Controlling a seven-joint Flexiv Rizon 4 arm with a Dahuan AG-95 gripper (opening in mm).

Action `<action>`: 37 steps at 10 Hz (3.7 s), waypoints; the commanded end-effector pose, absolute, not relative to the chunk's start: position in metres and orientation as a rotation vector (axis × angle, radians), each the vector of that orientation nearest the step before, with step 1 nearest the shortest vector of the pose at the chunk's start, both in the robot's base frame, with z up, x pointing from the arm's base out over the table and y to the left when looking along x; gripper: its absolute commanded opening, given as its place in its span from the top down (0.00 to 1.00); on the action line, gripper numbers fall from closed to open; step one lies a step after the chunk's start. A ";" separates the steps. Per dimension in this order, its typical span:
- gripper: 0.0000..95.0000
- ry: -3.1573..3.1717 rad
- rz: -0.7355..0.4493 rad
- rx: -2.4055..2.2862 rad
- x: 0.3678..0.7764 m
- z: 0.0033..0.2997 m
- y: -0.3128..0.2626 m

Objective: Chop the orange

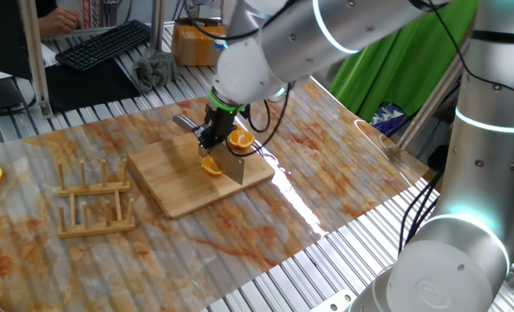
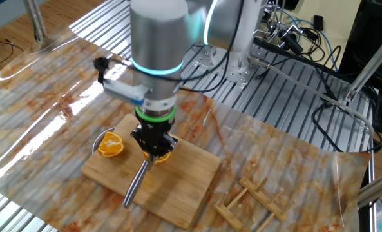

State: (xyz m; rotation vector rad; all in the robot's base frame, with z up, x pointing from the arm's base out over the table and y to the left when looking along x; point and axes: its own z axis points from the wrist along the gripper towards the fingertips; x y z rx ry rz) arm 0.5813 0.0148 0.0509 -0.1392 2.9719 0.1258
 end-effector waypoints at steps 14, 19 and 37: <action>1.00 2.737 0.138 -0.009 0.605 0.052 0.027; 1.00 2.740 0.134 0.005 0.605 0.047 0.031; 1.00 2.759 0.133 0.058 0.610 0.046 0.042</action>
